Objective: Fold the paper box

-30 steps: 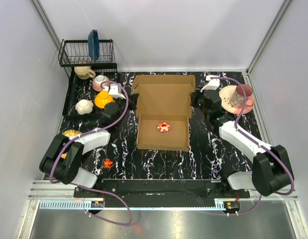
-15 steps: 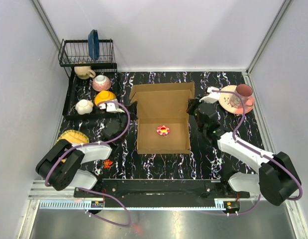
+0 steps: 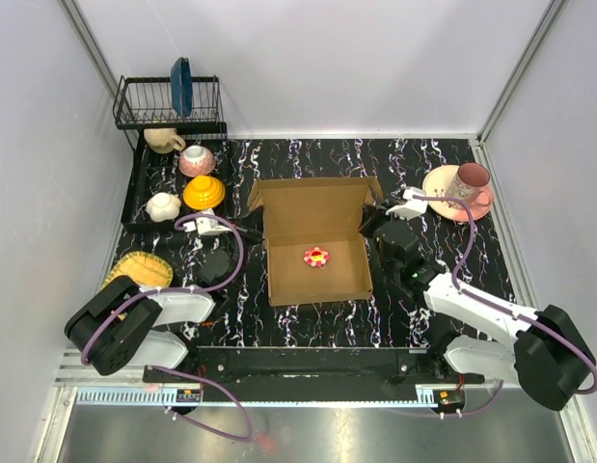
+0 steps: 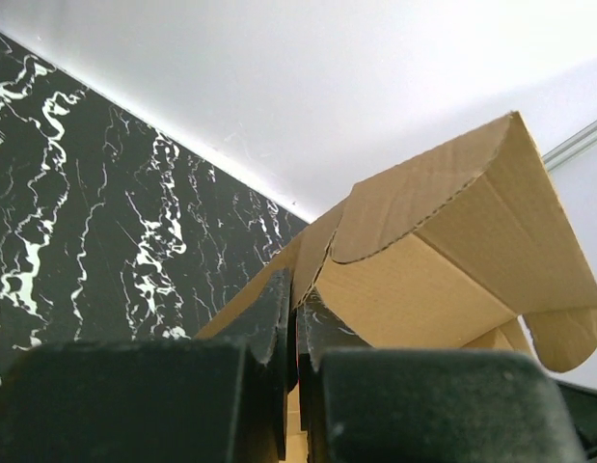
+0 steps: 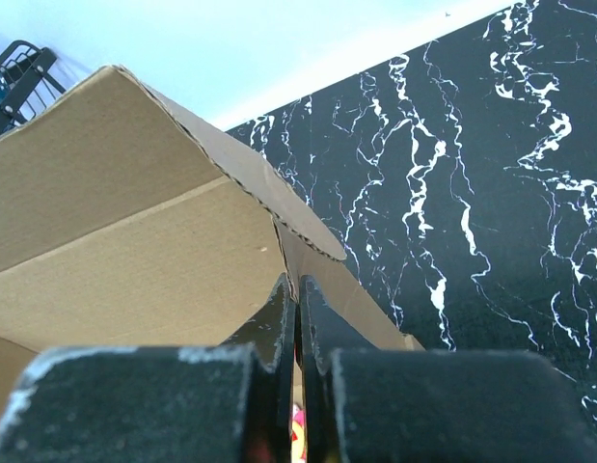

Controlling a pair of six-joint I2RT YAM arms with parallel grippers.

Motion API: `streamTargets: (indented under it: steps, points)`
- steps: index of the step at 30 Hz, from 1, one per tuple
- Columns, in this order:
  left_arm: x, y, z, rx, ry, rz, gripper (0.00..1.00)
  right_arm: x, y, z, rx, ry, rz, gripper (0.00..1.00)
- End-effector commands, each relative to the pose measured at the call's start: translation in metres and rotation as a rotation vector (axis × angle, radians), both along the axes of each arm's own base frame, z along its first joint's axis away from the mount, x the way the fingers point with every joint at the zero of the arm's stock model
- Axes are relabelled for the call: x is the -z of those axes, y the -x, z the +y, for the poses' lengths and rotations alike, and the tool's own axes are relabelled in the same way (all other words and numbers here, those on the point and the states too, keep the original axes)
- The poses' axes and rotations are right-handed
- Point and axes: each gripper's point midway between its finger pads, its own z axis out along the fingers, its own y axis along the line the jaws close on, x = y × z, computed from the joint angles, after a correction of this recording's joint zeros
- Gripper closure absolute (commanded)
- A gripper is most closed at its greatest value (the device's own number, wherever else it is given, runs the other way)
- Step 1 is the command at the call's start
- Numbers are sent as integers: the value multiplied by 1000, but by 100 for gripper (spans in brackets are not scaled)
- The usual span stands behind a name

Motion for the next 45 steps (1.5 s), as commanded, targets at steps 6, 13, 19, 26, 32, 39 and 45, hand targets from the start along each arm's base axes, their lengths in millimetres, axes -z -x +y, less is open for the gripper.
streamTargets:
  steps: [6,13,19,26,32,39,45]
  points:
    - [-15,26,-11,88,229,-25,100,81,49,-13,-35,136,203,99]
    - [0,33,-15,118,313,39,100,96,65,-25,-28,146,240,100]
    - [7,37,-37,157,355,63,100,94,68,-18,-40,138,248,100]
    - [13,30,-46,152,429,95,100,80,70,-6,-60,62,234,100]
    - [15,31,-55,183,473,96,100,75,72,6,-76,67,225,100]
    - [-3,34,-54,196,494,44,100,81,83,14,-93,85,215,100]
    - [-15,39,-55,220,527,15,100,82,89,19,-99,97,209,100]
